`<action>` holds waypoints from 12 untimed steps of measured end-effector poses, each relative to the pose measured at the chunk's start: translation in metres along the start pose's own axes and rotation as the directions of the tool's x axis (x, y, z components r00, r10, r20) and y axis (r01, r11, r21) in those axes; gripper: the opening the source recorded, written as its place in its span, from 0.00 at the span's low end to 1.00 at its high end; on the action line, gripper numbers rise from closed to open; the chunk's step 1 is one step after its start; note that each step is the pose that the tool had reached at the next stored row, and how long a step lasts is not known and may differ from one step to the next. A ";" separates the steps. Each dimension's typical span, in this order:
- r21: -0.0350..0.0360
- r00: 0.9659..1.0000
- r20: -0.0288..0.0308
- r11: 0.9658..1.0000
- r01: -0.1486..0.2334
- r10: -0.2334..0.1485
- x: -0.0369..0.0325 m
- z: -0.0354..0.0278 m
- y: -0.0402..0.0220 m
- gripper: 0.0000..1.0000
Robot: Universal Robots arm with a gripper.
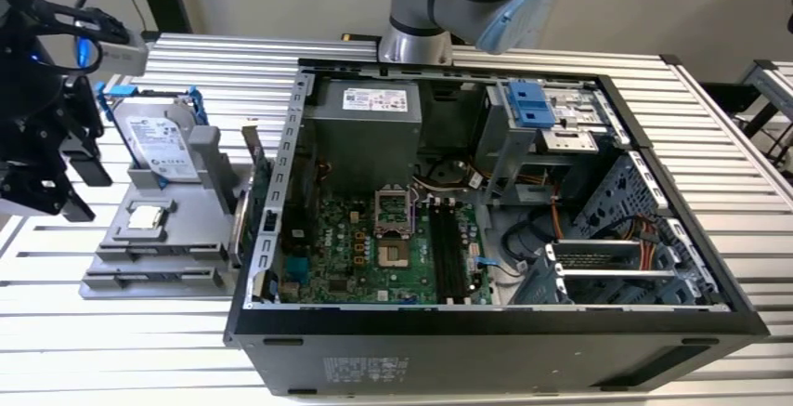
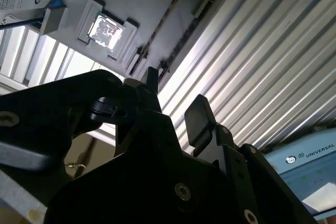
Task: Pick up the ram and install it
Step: 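Pick up the ram and move it above insertion slot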
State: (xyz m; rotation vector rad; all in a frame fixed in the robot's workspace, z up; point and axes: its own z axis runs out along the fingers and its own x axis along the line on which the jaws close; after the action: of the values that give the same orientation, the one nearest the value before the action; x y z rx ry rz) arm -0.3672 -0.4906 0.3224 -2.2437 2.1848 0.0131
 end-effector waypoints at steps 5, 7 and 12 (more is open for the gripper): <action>0.000 1.000 -0.002 1.000 0.000 0.000 0.0001 0.0066 0.0000 1.00; 0.000 1.000 -0.002 1.000 0.000 0.000 0.0001 0.0093 0.0000 1.00; 0.000 1.000 -0.003 1.000 0.000 0.000 0.0002 0.0155 0.0000 1.00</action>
State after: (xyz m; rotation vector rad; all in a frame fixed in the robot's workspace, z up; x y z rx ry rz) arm -0.3672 -0.4906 0.3069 -2.2452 2.1862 0.0103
